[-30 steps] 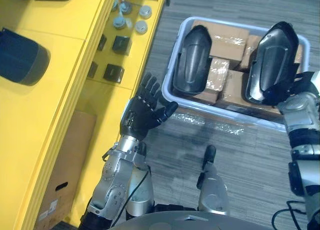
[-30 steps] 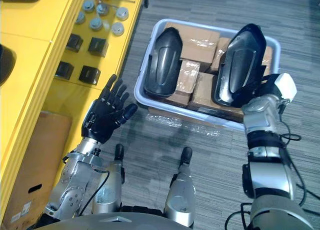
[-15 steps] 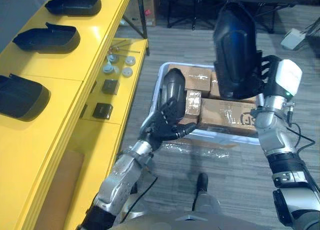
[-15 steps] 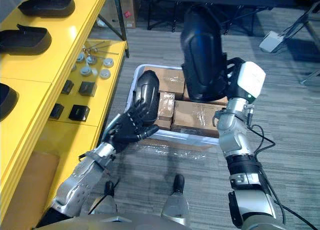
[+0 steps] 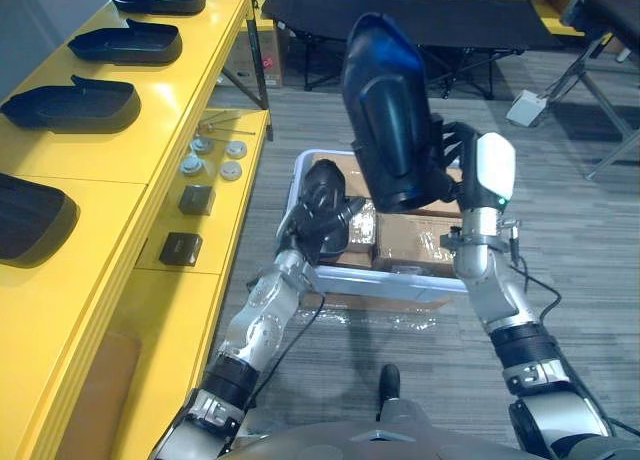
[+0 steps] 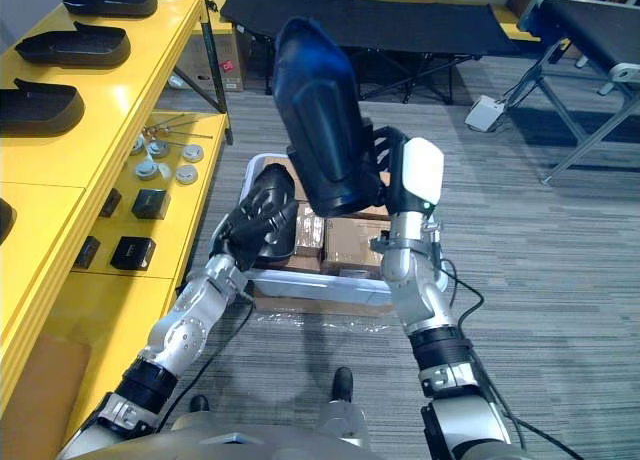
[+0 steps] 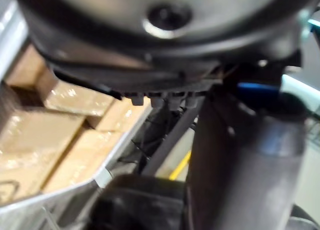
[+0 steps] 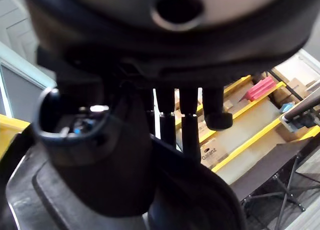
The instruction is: Walk over and take three plastic housings, then place them on the shelf
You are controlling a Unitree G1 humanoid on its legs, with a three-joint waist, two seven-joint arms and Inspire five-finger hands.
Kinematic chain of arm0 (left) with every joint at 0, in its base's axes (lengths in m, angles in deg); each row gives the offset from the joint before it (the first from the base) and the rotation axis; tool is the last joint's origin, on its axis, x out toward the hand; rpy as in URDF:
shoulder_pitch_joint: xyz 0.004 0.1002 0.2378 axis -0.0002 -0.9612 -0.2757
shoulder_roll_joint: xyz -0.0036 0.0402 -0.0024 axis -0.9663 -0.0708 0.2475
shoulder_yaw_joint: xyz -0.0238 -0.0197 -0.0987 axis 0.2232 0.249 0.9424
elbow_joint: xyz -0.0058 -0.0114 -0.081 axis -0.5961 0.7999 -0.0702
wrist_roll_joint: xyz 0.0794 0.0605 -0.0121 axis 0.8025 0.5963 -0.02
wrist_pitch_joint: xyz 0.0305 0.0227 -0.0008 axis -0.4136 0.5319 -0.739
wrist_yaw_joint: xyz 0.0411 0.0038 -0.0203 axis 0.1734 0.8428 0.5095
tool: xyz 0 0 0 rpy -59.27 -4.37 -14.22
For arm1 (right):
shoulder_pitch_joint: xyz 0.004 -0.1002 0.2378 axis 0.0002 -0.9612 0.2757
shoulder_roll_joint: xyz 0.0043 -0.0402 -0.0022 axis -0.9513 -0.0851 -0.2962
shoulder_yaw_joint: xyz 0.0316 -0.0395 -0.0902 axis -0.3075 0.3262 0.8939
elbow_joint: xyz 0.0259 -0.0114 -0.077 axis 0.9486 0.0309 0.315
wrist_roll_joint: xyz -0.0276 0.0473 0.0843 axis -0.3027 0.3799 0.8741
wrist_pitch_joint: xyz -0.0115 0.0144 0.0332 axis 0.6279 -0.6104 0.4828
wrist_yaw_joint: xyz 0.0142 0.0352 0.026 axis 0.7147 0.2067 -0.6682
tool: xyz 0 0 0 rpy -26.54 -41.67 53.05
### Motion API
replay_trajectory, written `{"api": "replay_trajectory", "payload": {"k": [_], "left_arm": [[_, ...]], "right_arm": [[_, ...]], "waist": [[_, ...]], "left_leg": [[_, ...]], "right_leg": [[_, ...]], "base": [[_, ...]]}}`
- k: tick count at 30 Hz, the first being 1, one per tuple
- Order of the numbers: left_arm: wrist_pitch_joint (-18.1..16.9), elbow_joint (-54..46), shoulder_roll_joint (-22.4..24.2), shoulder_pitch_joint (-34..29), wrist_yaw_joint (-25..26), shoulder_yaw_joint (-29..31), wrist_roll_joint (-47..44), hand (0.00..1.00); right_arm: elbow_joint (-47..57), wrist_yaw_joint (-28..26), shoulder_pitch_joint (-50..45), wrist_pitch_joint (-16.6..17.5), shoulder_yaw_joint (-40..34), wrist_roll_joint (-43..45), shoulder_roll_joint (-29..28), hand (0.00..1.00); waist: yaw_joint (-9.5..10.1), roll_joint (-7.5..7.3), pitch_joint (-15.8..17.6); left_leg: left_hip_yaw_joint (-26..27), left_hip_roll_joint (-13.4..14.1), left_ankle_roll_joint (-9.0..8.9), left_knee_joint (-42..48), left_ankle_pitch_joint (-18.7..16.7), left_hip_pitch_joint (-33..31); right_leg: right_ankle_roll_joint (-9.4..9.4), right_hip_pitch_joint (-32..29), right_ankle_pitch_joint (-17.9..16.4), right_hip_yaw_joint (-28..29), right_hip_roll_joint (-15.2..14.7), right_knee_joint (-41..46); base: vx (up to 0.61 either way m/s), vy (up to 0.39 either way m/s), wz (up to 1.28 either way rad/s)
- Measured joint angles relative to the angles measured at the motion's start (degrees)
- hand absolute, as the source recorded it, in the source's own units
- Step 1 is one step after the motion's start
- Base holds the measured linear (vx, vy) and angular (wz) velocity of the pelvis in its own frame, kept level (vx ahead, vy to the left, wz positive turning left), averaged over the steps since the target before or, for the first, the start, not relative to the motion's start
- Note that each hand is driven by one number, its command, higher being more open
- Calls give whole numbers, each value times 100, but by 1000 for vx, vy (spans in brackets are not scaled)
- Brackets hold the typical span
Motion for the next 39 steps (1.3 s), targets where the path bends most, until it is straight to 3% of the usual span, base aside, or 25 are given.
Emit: {"api": "replay_trajectory", "payload": {"k": [3, 9, 19, 20, 25, 34, 39], "left_arm": [[-175, 0, 50, 115, -125, -11, -180, 100], [-194, 110, 126, 116, -273, -165, -412, 100], [79, 256, 130, 116, -343, -376, -91, 100], [79, 280, 129, 116, -305, -423, -91, 0], [-84, 295, 122, 112, -82, -452, -143, 0], [-783, 328, 121, 94, 250, -342, -480, 0], [-959, 329, 151, -12, 216, -400, -1257, 0]], "right_arm": [[0, -26, -97, 170, 187, -3, -62, 0], [1, -73, -106, 416, 351, -2, -85, 0], [1, -132, -167, 425, 465, 46, -82, 0], [1, -150, -167, 424, 469, 55, -80, 0], [307, -267, -316, 419, 569, 199, -69, 0], [827, -382, -631, 528, 693, 379, -269, 0], [991, -391, -779, 585, 766, 562, -595, 0]], "waist": [[-42, -13, -17], [-115, -1, -26], [-121, 58, -71], [-120, 57, -76], [-126, 58, -79], [-147, 52, -196], [-146, -16, -245]], "left_leg": [[-1, 0, -1, 7, -1, 10], [3, 0, -2, 7, -7, 76], [7, 0, 2, 7, -10, 80], [7, 0, 2, 7, -10, 80], [7, 0, 2, 7, -10, 83], [25, 0, 5, 14, -16, 105], [27, 0, 6, 13, -17, 107]], "right_leg": [[1, 9, 1, 3, 0, 0], [1, 72, 0, 6, 1, -2], [1, 75, 0, 5, 1, -2], [1, 75, 0, 5, 0, -2], [1, 79, 1, 5, 1, -3], [1, 89, 0, 16, 0, -6], [1, 90, 0, 16, 0, -6]], "base": [[-11, 1, 0], [-11, 2, 0], [-3, 1, 0], [0, 0, 0], [0, 0, 0], [0, 0, 0], [0, 0, 0]]}}
